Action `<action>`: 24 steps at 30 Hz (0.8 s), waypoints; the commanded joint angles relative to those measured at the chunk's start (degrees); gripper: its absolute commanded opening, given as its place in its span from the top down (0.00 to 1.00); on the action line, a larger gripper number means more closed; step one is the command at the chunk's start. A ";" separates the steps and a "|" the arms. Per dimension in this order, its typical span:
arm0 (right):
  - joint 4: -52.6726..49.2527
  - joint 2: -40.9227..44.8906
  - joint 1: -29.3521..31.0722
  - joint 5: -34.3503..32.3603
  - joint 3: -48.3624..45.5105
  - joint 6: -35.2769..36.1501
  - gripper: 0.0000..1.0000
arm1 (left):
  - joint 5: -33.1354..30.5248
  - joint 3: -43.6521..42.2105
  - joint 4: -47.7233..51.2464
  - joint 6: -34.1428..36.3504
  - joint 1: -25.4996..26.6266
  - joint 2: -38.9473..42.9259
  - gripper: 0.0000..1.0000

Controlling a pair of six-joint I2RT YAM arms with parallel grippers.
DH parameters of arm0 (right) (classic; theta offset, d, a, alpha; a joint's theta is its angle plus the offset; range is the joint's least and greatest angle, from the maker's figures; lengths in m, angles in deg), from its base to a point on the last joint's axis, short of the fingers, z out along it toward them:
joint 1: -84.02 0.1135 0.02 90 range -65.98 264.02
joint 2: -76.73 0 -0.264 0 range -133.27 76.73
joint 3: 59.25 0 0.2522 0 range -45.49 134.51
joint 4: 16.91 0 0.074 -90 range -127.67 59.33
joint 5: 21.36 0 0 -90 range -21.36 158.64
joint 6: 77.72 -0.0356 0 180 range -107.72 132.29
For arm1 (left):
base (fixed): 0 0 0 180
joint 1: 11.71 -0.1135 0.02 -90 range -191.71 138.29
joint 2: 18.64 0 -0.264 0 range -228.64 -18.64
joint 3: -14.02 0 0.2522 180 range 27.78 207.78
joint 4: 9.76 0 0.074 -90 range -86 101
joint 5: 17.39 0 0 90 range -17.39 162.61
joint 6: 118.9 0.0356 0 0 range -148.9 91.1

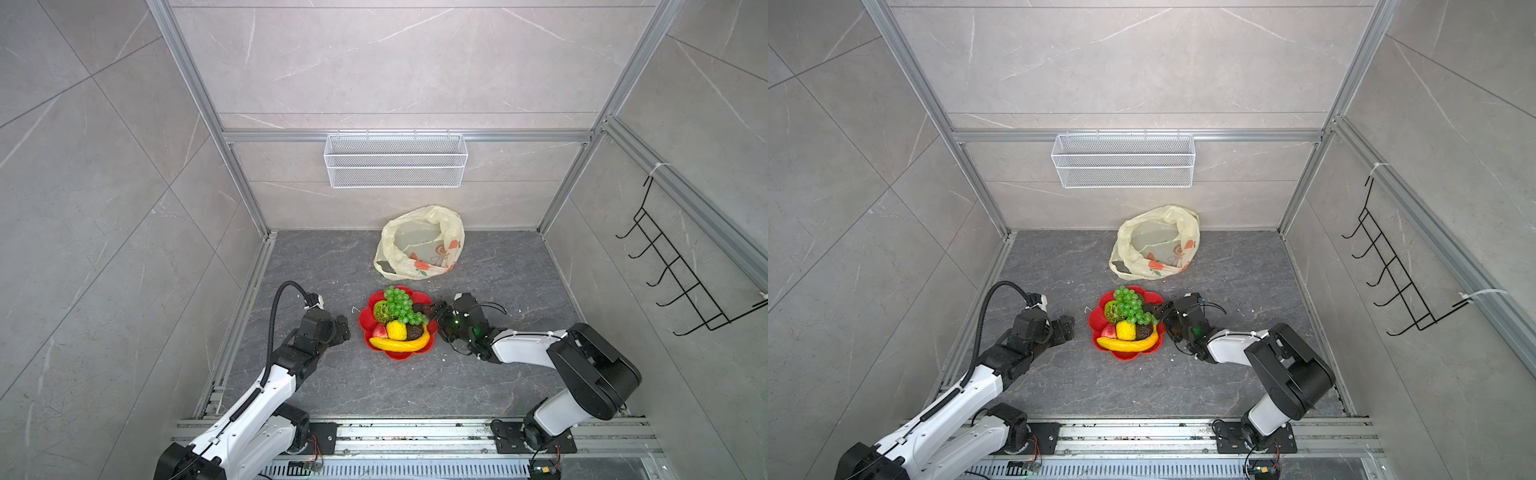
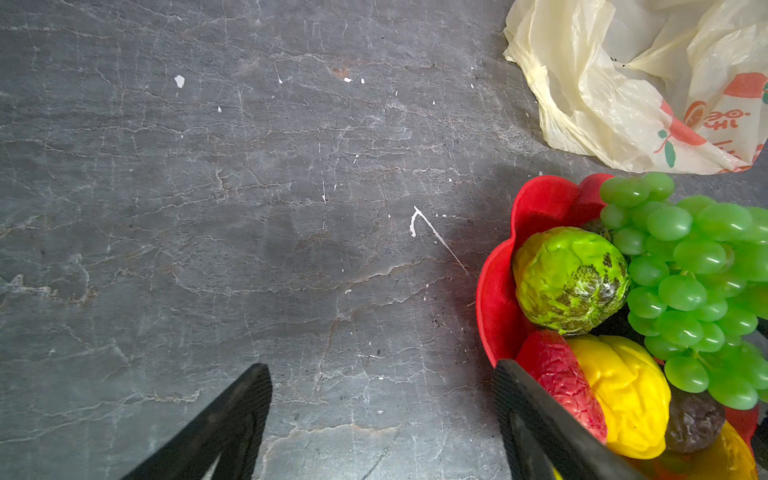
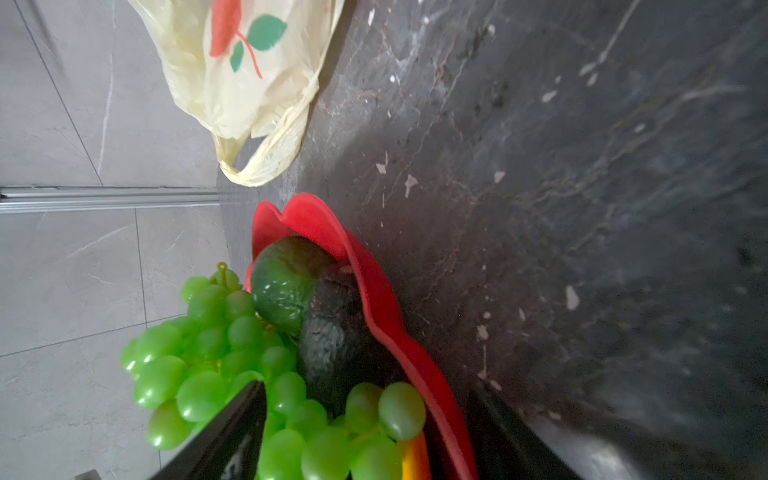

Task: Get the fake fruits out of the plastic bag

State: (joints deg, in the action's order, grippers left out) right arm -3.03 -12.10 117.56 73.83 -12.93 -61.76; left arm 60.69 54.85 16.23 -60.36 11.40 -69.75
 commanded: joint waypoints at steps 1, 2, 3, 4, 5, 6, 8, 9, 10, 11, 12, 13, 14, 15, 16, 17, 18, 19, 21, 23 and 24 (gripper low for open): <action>-5.85 4.87 -1.64 -2.67 -0.82 3.73 0.19 | -1.43 0.54 -1.74 1.40 -0.26 -0.29 0.13; -8.64 7.09 -2.23 -3.73 -0.89 5.27 0.19 | -2.25 1.58 -0.33 1.05 -0.26 -0.37 0.12; -12.69 9.62 -2.21 -5.89 -0.58 7.02 0.20 | -3.70 3.36 1.99 0.15 -0.35 -0.39 0.12; -17.98 12.99 -2.11 -8.79 0.05 9.60 0.19 | -5.48 5.44 4.89 -0.93 -0.33 -0.42 0.11; -22.66 16.71 -1.82 -11.89 0.73 12.10 0.19 | -6.61 7.33 6.68 -1.57 -0.31 -0.16 0.10; -26.12 19.21 -1.75 -14.01 1.43 14.63 0.19 | -6.88 8.48 7.05 -1.84 -0.35 0.23 0.09; -33.53 23.98 -1.75 -18.90 3.68 19.94 0.17 | -7.50 9.71 6.01 -2.00 -0.35 1.38 0.08; -36.38 25.78 -1.64 -20.98 4.63 22.27 0.17 | -8.36 9.99 5.45 -1.98 -0.35 1.73 0.07; -39.03 27.77 -1.73 -23.25 5.58 24.68 0.15 | -9.92 10.40 5.08 -1.71 -0.35 2.08 0.01; -41.08 29.64 -1.73 -25.66 6.32 27.23 0.14 | -12.79 10.92 5.51 -1.96 -0.35 2.31 0.00; -42.38 31.41 -1.76 -27.76 6.75 29.74 0.13 | -15.62 11.34 6.01 -2.21 -0.35 2.53 0.00; -43.01 33.19 -1.75 -30.05 6.92 32.72 0.12 | -18.89 11.21 5.70 -2.11 -0.35 2.91 0.00; -43.10 34.50 -1.79 -32.54 6.95 35.28 0.11 | -21.39 11.05 4.97 -1.71 -0.35 3.26 0.00; -43.72 35.93 -1.79 -35.54 6.99 37.84 0.10 | -24.20 10.76 4.29 -1.00 -0.35 3.79 0.00; -43.58 37.36 -1.72 -38.20 6.66 40.64 0.09 | -27.14 10.24 3.33 -0.27 -0.32 4.21 0.00; -42.42 38.49 -1.74 -40.15 6.08 43.27 0.09 | -29.89 9.60 1.99 0.57 -0.34 4.46 0.00; -41.57 39.70 -1.83 -42.69 5.38 45.96 0.08 | -33.11 8.81 0.37 1.73 -0.35 4.45 0.00; -40.19 40.70 -1.84 -45.31 4.47 48.45 0.06 | -36.44 7.64 -1.91 3.13 -0.35 4.20 0.00; -36.08 41.87 -1.87 -50.21 2.10 52.40 0.03 | -41.07 4.90 -8.62 8.16 -0.43 2.86 0.00; -31.25 41.85 -1.91 -53.43 -0.35 57.85 0.00 | -43.35 1.50 -18.64 14.99 -0.64 0.83 0.00; -30.35 41.15 -1.81 -55.91 -0.86 58.89 0.00 | -43.11 -0.45 -24.41 18.92 -1.13 -0.69 0.00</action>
State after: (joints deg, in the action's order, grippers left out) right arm -37.48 29.86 115.59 28.31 -11.31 -12.97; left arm 25.61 57.83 7.31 -52.47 11.03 -67.81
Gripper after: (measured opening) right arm 0.995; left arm 0.998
